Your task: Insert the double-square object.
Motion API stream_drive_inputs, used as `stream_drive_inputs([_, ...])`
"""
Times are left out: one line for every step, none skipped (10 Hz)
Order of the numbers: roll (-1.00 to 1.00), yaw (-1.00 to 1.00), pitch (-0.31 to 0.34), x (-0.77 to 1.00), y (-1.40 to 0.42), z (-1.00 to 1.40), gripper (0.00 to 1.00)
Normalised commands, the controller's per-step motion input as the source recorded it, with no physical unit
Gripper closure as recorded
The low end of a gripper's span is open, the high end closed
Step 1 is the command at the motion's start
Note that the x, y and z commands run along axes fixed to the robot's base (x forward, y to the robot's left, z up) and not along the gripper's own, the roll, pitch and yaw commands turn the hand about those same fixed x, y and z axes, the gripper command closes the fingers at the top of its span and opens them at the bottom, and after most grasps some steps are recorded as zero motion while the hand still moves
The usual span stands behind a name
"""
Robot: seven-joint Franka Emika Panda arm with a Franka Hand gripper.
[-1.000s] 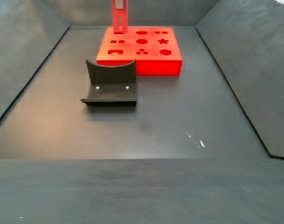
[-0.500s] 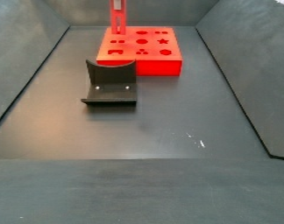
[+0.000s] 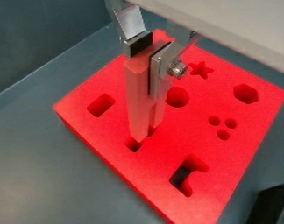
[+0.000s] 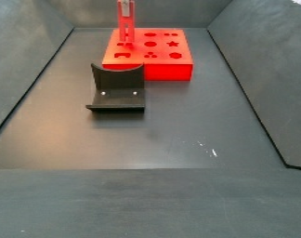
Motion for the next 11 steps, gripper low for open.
stream_drive_inputs([0.0, 0.4, 0.0, 0.14, 0.0, -0.09, 1.0])
stream_drive_inputs([0.0, 0.39, 0.0, 0.2, 0.0, -0.04, 1.0])
stream_drive_inputs([0.03, 0.31, 0.0, 0.24, -0.05, -0.05, 1.0])
stream_drive_inputs([0.02, 0.18, 0.0, 0.08, -0.08, -0.03, 1.0])
stream_drive_inputs([0.0, 0.01, -0.003, -0.02, -0.04, -0.18, 1.0])
stream_drive_inputs([0.0, 0.0, -0.026, -0.19, 0.0, -0.23, 1.0])
stream_drive_inputs([0.02, 0.0, -0.006, -0.21, 0.0, -0.18, 1.0])
stream_drive_inputs([0.02, -0.03, 0.0, 0.0, 0.0, -0.09, 1.0])
stream_drive_inputs([0.04, -0.03, 0.0, 0.01, 0.0, -0.11, 1.0])
stream_drive_inputs([0.06, -0.05, 0.0, 0.17, -0.01, -0.1, 1.0])
stream_drive_inputs([0.09, -0.09, 0.0, 0.25, -0.02, -0.09, 1.0])
